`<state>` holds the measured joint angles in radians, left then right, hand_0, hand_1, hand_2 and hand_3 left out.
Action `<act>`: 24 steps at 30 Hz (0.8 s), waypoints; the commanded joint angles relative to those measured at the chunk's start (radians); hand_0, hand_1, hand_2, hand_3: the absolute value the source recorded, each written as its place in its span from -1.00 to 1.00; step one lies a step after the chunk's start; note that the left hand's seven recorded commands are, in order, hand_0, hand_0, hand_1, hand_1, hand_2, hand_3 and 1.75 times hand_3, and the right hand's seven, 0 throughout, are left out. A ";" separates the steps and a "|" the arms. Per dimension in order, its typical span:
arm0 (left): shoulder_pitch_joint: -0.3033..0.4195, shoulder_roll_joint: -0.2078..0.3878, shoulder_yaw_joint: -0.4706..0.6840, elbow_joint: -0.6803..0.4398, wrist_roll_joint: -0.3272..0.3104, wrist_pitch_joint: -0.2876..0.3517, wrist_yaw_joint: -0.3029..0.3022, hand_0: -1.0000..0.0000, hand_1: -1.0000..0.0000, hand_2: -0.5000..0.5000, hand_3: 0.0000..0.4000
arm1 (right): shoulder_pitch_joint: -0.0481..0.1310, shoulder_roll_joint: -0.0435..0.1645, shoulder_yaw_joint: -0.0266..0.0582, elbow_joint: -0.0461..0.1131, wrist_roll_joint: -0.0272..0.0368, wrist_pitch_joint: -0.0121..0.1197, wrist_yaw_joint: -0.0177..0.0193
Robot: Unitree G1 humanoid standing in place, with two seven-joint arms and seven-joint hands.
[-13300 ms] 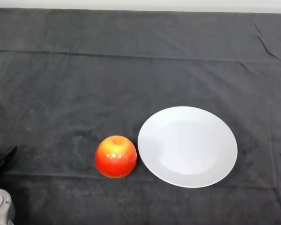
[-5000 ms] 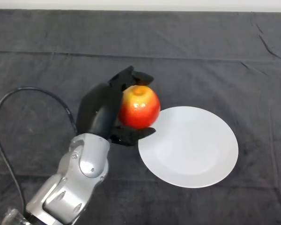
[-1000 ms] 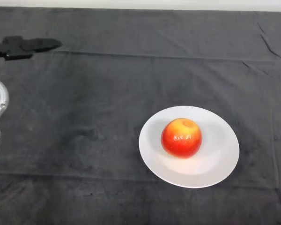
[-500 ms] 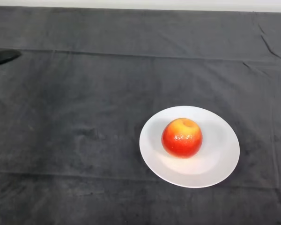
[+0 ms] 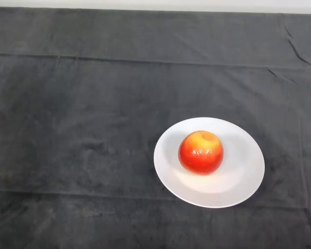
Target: Move the apple to the plate
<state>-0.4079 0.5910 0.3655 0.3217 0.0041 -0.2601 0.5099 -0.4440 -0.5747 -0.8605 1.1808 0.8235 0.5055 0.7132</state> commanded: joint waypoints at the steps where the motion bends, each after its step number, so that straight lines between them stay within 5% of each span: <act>1: 0.027 0.054 0.028 0.028 -0.007 -0.023 0.001 1.00 1.00 0.00 -1.00 | 0.016 -0.025 -0.0166 -0.002 0.0094 -0.001 0.0027; 24: -0.006 0.025 0.076 0.095 0.012 -0.065 0.022 1.00 1.00 0.00 -1.00 | 0.015 -0.027 -0.0168 0.001 0.0095 -0.001 0.0042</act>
<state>-0.4080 0.5922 0.4103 0.3737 -0.0124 -0.3063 0.5291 -0.4441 -0.5747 -0.8605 1.1808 0.8235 0.5055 0.7132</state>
